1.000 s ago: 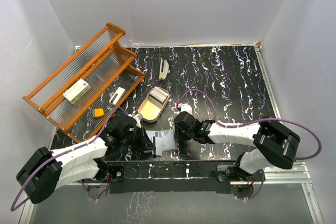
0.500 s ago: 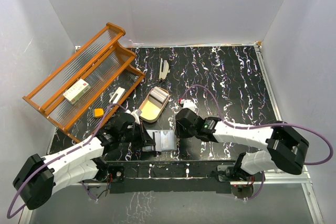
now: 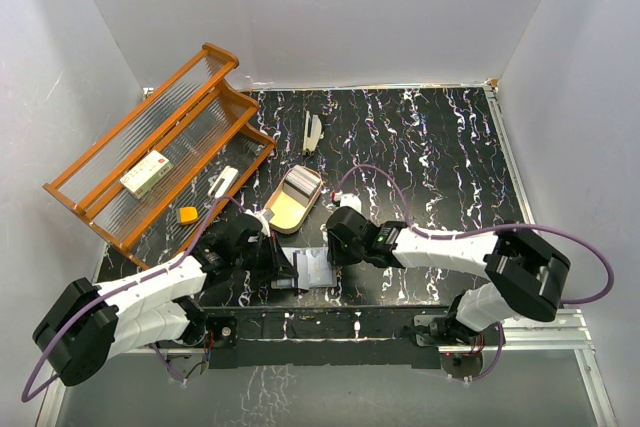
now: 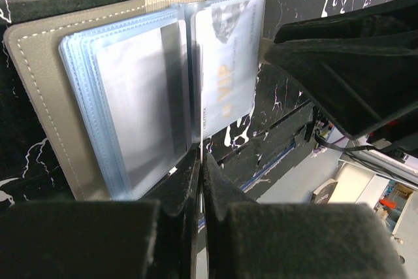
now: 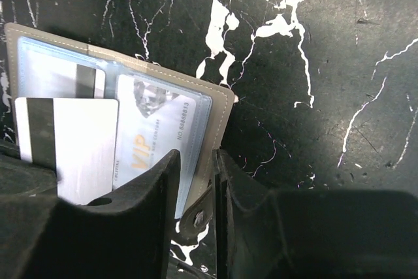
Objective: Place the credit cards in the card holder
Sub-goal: Insert the credit card into the card holder.
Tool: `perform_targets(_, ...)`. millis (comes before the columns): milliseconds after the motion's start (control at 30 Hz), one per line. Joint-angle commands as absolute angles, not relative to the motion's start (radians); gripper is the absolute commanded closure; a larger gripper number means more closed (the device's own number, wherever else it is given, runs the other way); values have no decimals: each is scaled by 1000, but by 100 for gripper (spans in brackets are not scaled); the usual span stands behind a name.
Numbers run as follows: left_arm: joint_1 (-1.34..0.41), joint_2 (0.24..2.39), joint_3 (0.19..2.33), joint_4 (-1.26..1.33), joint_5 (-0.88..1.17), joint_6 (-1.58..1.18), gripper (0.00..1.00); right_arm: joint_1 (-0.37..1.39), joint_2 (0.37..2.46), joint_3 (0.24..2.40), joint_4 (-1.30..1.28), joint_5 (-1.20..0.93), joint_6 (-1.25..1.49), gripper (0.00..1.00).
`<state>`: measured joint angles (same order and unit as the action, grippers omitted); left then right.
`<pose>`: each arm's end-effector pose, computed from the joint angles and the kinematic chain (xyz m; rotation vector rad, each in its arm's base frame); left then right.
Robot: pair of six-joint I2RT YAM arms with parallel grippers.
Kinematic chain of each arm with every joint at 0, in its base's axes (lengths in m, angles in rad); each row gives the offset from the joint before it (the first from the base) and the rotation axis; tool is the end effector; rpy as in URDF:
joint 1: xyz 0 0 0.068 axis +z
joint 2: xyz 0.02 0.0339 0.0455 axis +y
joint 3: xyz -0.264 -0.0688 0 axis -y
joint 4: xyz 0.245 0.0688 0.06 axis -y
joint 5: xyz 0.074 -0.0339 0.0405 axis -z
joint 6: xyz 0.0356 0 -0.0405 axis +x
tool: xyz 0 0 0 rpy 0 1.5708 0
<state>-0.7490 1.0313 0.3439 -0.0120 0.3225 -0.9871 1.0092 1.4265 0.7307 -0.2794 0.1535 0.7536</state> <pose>0.1346 -0.1405 0.1615 -0.1115 2.5640 -1.1781 0.1483 0.2255 0.1734 -0.2710 2.5917 0.4895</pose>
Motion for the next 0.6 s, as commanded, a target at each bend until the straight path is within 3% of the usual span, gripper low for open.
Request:
perform_targets(0,-740,1039,332,18,342,-977,100,1015,1458,773,-216,149,732,77)
perform_targets(567,-733,1090,344,-20,281,-926,100,1016,1512,757,-229,176,729,82)
